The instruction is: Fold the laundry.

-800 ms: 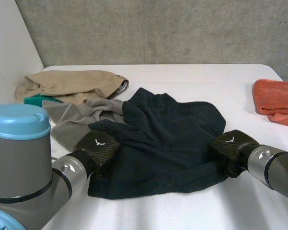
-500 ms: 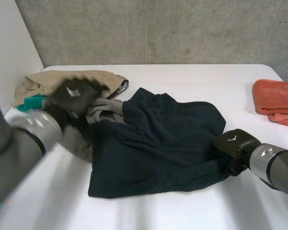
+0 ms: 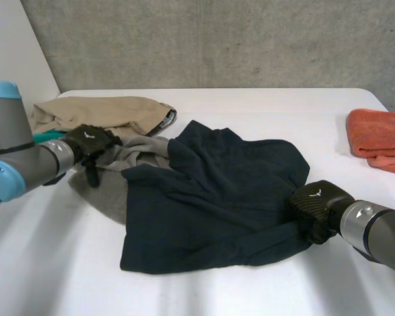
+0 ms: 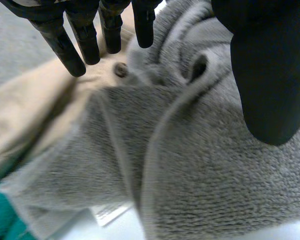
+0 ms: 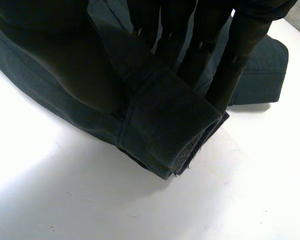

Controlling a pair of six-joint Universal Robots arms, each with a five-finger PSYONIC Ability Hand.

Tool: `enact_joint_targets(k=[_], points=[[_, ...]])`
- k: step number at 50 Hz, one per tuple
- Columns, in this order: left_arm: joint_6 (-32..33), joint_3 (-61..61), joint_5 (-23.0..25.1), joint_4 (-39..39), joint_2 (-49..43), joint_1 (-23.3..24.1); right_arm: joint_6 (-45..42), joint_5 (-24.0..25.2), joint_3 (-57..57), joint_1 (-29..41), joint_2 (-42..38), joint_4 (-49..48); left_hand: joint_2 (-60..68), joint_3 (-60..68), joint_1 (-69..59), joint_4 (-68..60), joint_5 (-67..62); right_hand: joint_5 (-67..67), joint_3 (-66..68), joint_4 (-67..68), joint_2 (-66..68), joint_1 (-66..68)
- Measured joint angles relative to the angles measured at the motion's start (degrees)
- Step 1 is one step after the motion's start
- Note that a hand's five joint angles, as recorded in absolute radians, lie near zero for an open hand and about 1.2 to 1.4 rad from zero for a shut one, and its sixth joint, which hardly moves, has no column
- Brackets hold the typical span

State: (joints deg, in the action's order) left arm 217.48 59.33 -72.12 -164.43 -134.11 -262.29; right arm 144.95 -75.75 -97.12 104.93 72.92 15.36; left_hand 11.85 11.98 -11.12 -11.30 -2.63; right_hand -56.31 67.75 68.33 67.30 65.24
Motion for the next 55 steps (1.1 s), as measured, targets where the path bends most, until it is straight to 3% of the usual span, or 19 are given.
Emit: enact_joint_targets(k=[7, 9, 12, 15, 23, 28, 34, 42, 44, 47, 48, 49, 50, 55], points=[[2.1, -0.4, -0.3, -0.7, -3.7, 1.1, -0.5, 0.0, 0.0, -0.1, -0.9, -0.6, 0.9, 0.9, -0.9, -1.1, -0.8, 0.0, 0.0, 0.0, 0.0, 0.0], [2.7, -0.6, -1.3, -1.4, -4.6, 1.5, -0.6, 0.0, 0.0, -0.1, -1.1, -0.7, 21.8, 20.3, -22.7, -21.2, -20.0, 0.0, 0.0, 0.0, 0.0, 0.0], [3.0, -0.9, -2.9, -2.6, -5.0, 1.9, -0.7, 0.0, 0.0, -0.1, -1.2, -0.8, 46.0, 44.8, -37.3, -46.9, -43.6, 0.0, 0.0, 0.0, 0.0, 0.0], [1.7, -1.3, -5.5, -5.0, -3.2, 2.1, -0.8, 0.0, 0.0, 0.0, -1.1, -1.0, 55.6, 54.8, -50.4, -56.6, -51.2, 0.0, 0.0, 0.0, 0.0, 0.0], [-11.0, -5.6, -11.3, -16.5, 8.6, 1.4, -0.8, 0.0, 0.0, 0.1, -1.2, -1.0, 56.3, 55.3, -52.8, -57.1, -51.2, 0.0, 0.0, 0.0, 0.0, 0.0], [-16.0, -15.2, -16.5, -19.8, 9.3, -0.5, -0.9, 0.0, 0.0, 0.3, -1.6, -1.1, 56.3, 55.3, -52.8, -57.1, -51.2, 0.0, 0.0, 0.0, 0.0, 0.0], [-14.8, -33.3, -22.9, -14.4, 0.1, -3.2, -0.9, 0.1, 0.0, 0.3, -1.6, -1.0, 56.3, 55.3, -52.8, -57.1, -51.2, 0.0, 0.0, 0.0, 0.0, 0.0], [-10.6, -46.1, -24.5, -8.2, -14.2, -4.4, -1.0, 0.3, 0.0, 0.1, -1.7, -1.1, 56.6, 55.6, -52.8, -57.1, -51.2, 0.0, 0.0, 0.0, 0.0, 0.0], [-9.9, -46.5, -24.8, -8.5, -15.7, -4.4, -1.0, 0.3, 0.0, 0.1, -1.8, -1.1, 56.3, 55.4, -52.7, -57.1, -51.2, 0.0, 0.0, 0.0, 0.0, 0.0], [-8.8, -45.4, -25.0, -10.0, -17.7, -4.4, -1.0, 0.5, 0.0, 0.2, -2.0, -1.1, 31.3, 32.4, -29.2, -33.0, -30.9, 0.0, 0.0, 0.0, 0.0, 0.0], [-8.8, -44.8, -24.8, -10.2, -17.7, -4.2, -1.0, 0.5, 0.0, 0.2, -2.0, -1.1, 31.3, 32.4, -29.2, -33.0, -30.9, 0.0, 0.0, 0.0, 0.0, 0.0], [-8.9, -43.5, -24.2, -10.4, -17.2, -4.0, -1.0, 0.6, 0.0, 0.2, -2.0, -1.1, 13.4, 13.5, -7.8, -13.7, -11.8, 0.0, 0.0, 0.0, 0.0, 0.0], [-9.2, -42.0, -23.5, -10.6, -16.5, -3.6, -1.0, 0.6, 0.0, 0.2, -2.1, -1.1, 6.2, 6.3, -1.7, -6.3, -5.1, 0.0, 0.0, 0.0, 0.0, 0.0], [-10.7, -32.2, -16.4, -11.0, -10.1, -1.4, -1.0, 0.6, 0.0, 0.1, -2.3, -1.1, 0.0, 0.0, 0.4, 0.0, 0.0, -0.7, 0.0, 0.0, 0.0, 0.0]])
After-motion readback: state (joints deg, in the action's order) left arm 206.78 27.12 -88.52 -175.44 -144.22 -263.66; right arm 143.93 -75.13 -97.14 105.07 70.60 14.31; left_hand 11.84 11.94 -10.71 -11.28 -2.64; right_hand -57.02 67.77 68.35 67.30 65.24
